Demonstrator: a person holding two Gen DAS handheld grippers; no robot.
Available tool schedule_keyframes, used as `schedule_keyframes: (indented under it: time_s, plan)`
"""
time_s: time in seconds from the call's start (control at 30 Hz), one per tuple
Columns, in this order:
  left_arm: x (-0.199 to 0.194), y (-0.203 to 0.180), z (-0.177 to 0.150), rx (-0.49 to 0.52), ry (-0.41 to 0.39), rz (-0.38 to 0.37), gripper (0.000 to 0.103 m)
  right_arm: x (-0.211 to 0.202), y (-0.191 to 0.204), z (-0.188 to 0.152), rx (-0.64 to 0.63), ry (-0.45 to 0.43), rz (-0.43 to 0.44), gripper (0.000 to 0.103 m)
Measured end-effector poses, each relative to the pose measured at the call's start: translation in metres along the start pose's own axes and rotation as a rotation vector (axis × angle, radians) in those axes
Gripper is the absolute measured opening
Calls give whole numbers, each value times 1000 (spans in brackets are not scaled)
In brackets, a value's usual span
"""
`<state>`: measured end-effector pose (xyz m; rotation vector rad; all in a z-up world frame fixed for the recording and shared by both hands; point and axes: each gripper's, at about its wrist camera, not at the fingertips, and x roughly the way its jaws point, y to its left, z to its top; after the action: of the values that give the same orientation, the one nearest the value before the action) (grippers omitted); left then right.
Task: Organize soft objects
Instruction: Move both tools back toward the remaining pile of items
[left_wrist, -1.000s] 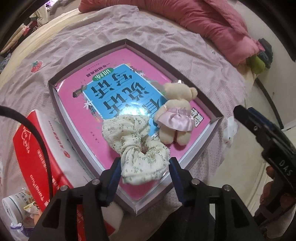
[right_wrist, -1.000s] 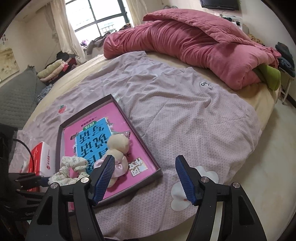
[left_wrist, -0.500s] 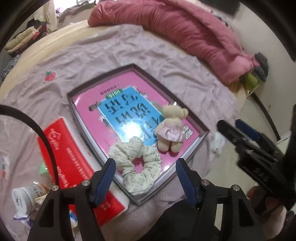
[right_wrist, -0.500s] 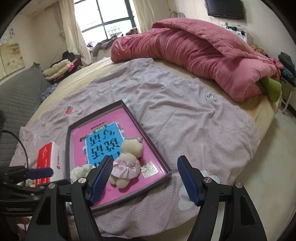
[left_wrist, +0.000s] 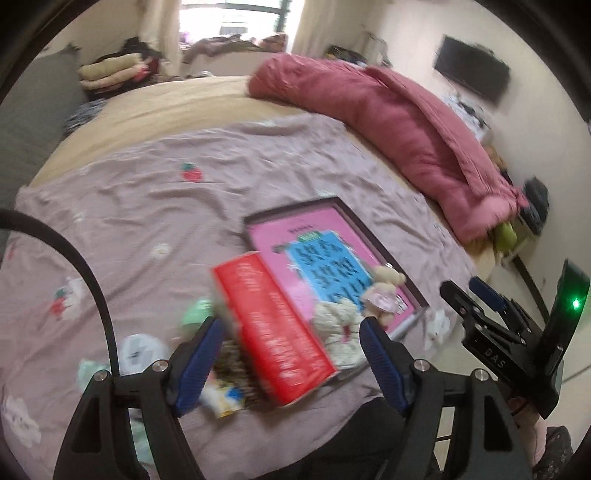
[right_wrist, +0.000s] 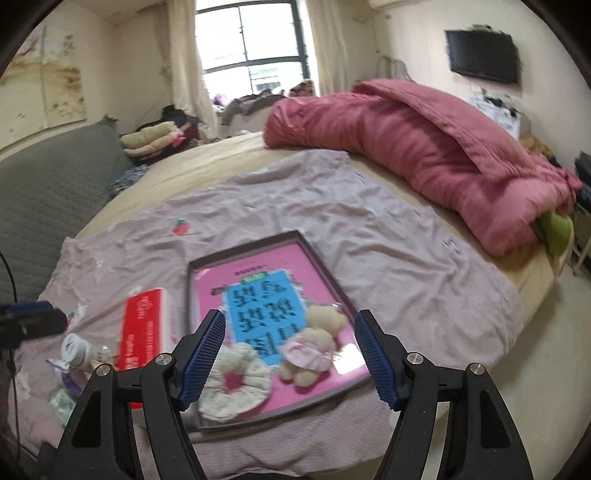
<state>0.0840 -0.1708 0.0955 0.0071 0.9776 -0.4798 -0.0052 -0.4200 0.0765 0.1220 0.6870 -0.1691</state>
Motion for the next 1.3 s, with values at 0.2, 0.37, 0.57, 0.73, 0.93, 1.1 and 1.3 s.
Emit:
schedule_keyframes:
  time_s: [0.2,0.37,0.57,0.73,0.93,1.1,1.3]
  plan:
    - [-41,68,-15,-91,-52,69,76,-18,50,9,-83,-28,55,74]
    - [-62,116,-41,-149,-62,126,76,-28,87,12,-133,-42,101,74]
    - [-74,166,-79,-218,-48,169,76,-37,126,7,-192,-43,161,74]
    - [-72,199,-110,-271,-9,184,76,-43,158,-6,-238,-33,229,74]
    - [-62,218,-140,-305,43,178,76,-43,205,-35,-329,12,333,74]
    - [-55,227,-154,-332,66,169,76,-35,240,-65,-415,82,409,74]
    - [-41,235,-164,-346,103,163,76,-20,269,-101,-545,148,461,74]
